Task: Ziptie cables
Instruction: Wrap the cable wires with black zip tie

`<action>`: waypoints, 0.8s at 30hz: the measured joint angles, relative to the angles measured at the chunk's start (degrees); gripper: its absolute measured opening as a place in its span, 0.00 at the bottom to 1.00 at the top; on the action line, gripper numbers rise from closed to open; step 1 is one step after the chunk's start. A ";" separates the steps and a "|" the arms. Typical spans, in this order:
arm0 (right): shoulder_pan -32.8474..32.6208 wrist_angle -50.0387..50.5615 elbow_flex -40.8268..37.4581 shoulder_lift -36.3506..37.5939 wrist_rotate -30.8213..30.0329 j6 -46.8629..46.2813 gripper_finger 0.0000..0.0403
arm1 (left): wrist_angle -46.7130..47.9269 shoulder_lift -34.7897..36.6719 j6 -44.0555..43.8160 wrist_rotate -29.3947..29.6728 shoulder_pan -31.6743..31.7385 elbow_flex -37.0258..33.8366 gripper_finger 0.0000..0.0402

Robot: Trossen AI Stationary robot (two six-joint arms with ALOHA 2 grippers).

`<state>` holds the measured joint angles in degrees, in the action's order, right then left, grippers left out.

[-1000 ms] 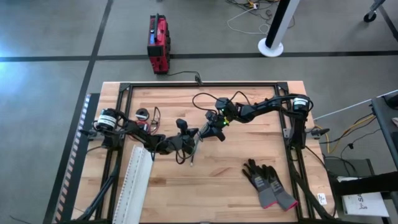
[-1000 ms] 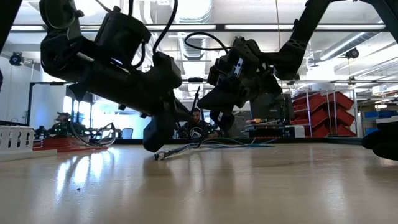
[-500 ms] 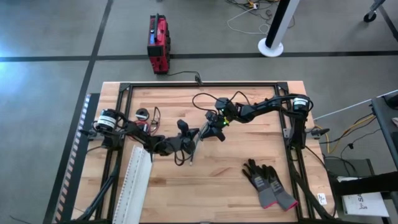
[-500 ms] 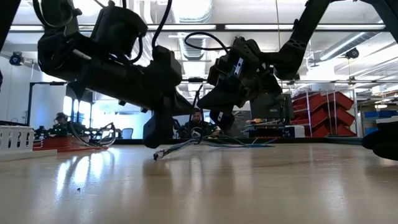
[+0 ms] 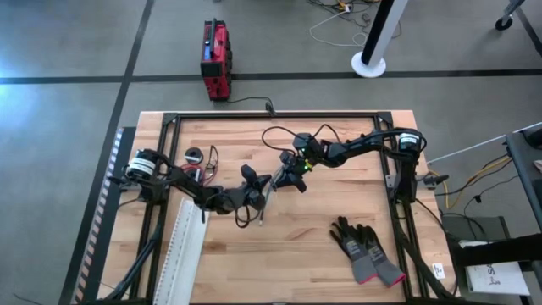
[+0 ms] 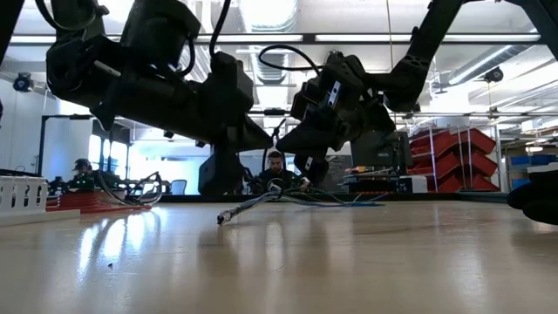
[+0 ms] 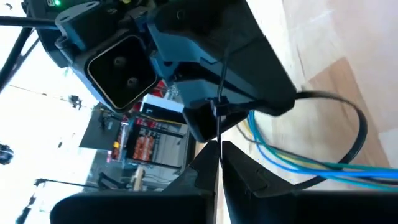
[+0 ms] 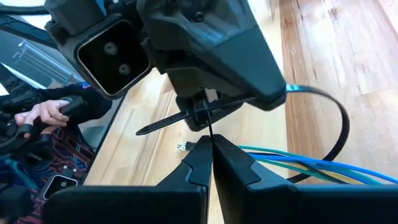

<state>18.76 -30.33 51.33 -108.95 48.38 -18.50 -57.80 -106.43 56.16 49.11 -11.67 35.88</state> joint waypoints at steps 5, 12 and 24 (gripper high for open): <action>0.02 0.00 0.00 0.00 -0.43 -0.03 0.00 | -0.10 0.65 0.06 0.93 -0.68 0.00 0.00; 0.02 0.02 0.00 0.29 -0.63 1.39 0.03 | 5.89 1.97 -7.69 0.91 -0.45 0.02 0.00; -0.23 0.03 0.00 0.50 -1.92 2.01 0.37 | 9.75 1.90 -17.87 -4.33 0.77 0.02 0.00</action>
<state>18.53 -30.29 51.33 -108.44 46.46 -16.49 -48.05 -104.53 38.29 44.78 -10.90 35.90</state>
